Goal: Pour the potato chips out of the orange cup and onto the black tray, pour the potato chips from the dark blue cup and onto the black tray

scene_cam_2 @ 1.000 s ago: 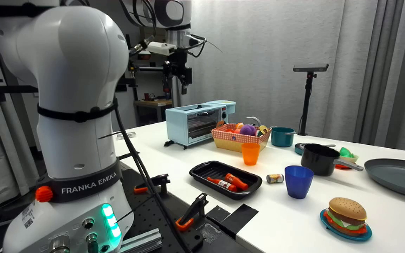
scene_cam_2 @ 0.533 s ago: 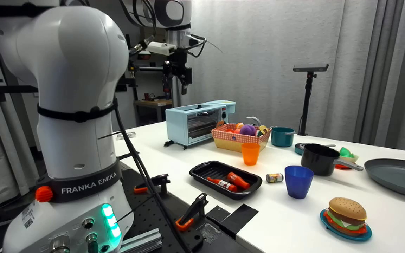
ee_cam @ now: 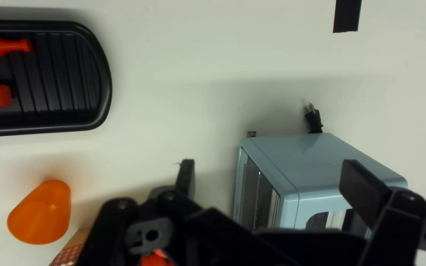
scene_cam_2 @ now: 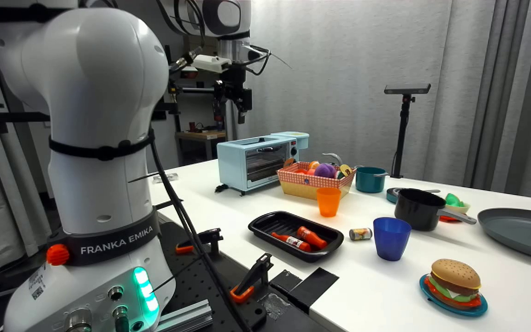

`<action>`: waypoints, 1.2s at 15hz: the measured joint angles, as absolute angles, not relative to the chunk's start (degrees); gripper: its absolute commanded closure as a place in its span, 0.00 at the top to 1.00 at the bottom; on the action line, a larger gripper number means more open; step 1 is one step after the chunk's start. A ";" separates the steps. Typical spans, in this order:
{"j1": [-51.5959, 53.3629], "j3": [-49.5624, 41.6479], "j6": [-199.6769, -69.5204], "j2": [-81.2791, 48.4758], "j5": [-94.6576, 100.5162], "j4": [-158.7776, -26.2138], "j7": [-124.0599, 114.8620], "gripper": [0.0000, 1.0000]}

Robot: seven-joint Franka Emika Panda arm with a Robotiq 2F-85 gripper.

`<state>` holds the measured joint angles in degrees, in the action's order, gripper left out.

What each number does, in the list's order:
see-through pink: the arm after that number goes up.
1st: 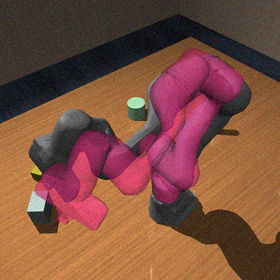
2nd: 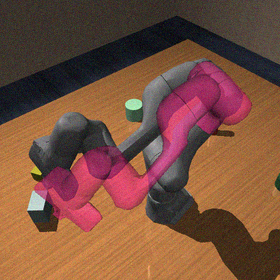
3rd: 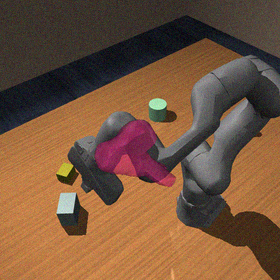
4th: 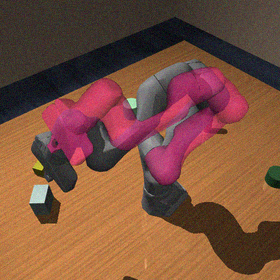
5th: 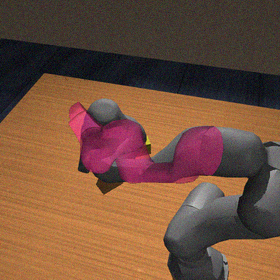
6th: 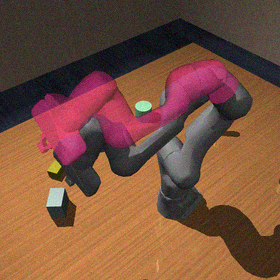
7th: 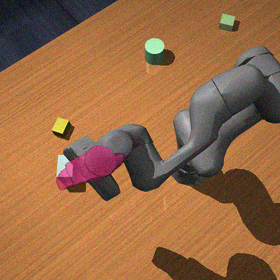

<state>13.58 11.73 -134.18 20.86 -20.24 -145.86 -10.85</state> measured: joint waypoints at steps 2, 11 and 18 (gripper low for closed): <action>13.58 11.71 -134.18 20.83 -20.24 -145.86 -10.85 1.00; 9.57 10.52 -135.19 17.03 -14.03 -145.86 -10.84 1.00; 4.23 7.35 -137.47 12.09 -5.87 -144.66 -10.84 1.00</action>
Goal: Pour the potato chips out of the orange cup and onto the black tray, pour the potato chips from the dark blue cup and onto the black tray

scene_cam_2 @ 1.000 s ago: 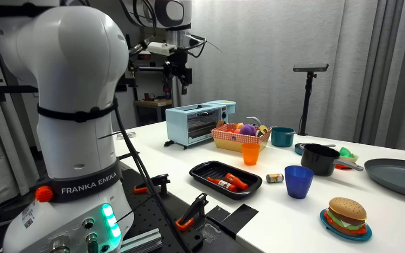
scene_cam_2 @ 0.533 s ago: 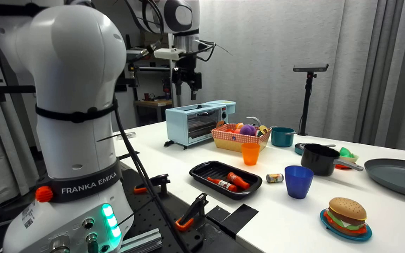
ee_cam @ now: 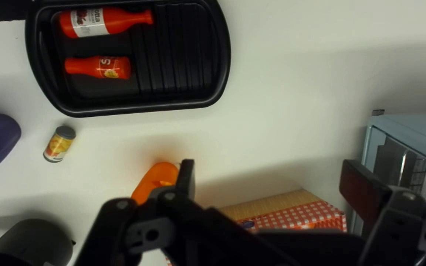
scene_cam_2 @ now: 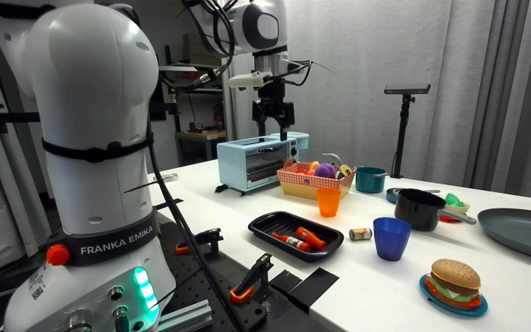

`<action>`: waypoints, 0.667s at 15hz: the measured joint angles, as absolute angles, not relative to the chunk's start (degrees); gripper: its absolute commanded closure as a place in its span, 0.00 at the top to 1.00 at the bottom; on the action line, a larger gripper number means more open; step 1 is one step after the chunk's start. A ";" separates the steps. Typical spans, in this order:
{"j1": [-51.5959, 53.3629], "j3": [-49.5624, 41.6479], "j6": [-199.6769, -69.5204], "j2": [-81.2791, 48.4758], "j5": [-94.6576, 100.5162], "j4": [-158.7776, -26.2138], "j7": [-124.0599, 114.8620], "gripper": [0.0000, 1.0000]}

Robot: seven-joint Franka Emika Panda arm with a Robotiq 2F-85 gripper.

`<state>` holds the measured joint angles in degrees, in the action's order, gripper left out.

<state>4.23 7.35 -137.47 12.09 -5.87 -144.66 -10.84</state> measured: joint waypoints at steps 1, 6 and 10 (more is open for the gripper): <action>3.56 6.82 -137.69 11.22 -4.82 -144.12 -10.84 1.00; 0.80 4.07 -138.39 6.09 0.27 -140.20 -10.84 1.00; -0.36 1.92 -138.58 1.52 3.10 -136.55 -10.84 1.00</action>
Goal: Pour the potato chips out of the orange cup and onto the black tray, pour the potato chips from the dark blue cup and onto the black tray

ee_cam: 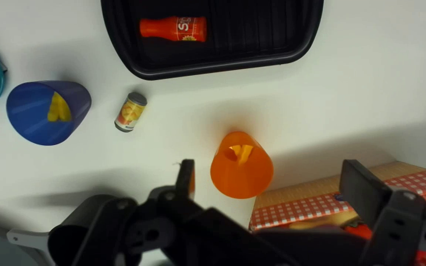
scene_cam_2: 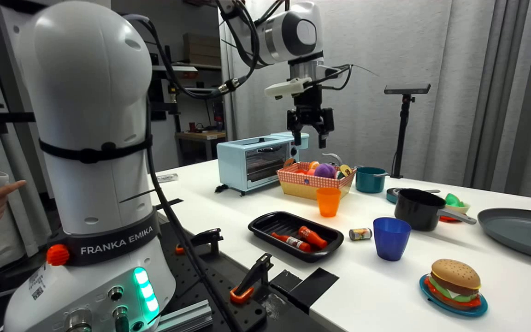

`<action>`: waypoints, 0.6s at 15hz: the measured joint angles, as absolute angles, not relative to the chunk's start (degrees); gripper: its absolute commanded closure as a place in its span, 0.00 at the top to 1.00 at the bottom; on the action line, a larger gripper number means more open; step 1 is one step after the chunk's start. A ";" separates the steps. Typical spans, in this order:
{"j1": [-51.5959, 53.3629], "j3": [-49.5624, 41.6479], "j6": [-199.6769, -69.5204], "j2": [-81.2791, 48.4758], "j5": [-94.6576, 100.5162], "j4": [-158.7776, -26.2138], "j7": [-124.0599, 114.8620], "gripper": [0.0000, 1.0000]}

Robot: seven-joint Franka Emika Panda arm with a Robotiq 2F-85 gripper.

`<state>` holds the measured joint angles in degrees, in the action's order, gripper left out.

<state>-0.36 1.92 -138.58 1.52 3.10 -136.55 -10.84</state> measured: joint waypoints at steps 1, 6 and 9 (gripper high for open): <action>-0.51 1.45 -138.68 0.37 3.45 -135.64 -10.84 1.00; -0.58 0.18 -140.00 -5.45 4.23 -131.65 -10.84 1.00; -0.57 -0.34 -140.84 -8.50 4.23 -129.90 -10.84 1.00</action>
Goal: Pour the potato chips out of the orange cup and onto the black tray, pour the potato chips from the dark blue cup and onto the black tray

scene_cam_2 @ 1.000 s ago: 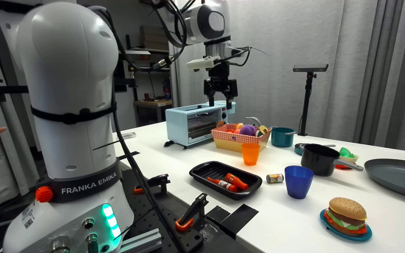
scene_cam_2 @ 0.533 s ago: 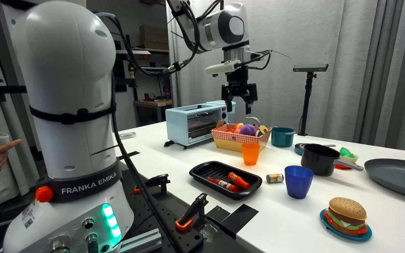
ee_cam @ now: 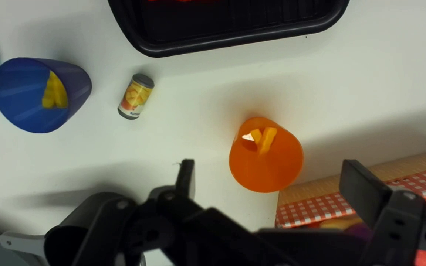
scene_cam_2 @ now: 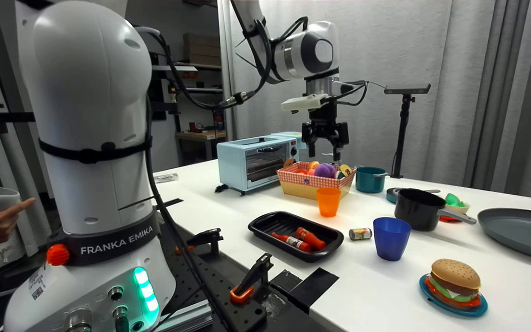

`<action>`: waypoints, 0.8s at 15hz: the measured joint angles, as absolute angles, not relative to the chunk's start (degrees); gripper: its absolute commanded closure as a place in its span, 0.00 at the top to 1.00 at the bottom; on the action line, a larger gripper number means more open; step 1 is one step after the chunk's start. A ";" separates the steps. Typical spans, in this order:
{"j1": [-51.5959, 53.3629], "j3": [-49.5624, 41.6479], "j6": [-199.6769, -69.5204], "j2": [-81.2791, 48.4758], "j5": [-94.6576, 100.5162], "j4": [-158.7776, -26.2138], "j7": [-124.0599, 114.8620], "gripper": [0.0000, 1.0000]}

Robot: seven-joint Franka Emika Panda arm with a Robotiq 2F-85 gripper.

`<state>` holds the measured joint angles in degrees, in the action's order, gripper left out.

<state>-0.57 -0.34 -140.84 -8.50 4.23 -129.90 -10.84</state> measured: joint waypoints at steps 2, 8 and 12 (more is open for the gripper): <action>-0.58 -1.10 -141.29 -10.16 4.23 -128.93 -10.78 1.00; -0.63 -3.43 -143.14 -14.67 4.23 -126.32 -10.14 1.00; -0.63 -4.02 -143.88 -17.72 4.29 -124.68 -9.73 1.00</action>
<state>-0.63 -4.02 -143.88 -17.72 4.29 -124.68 -9.73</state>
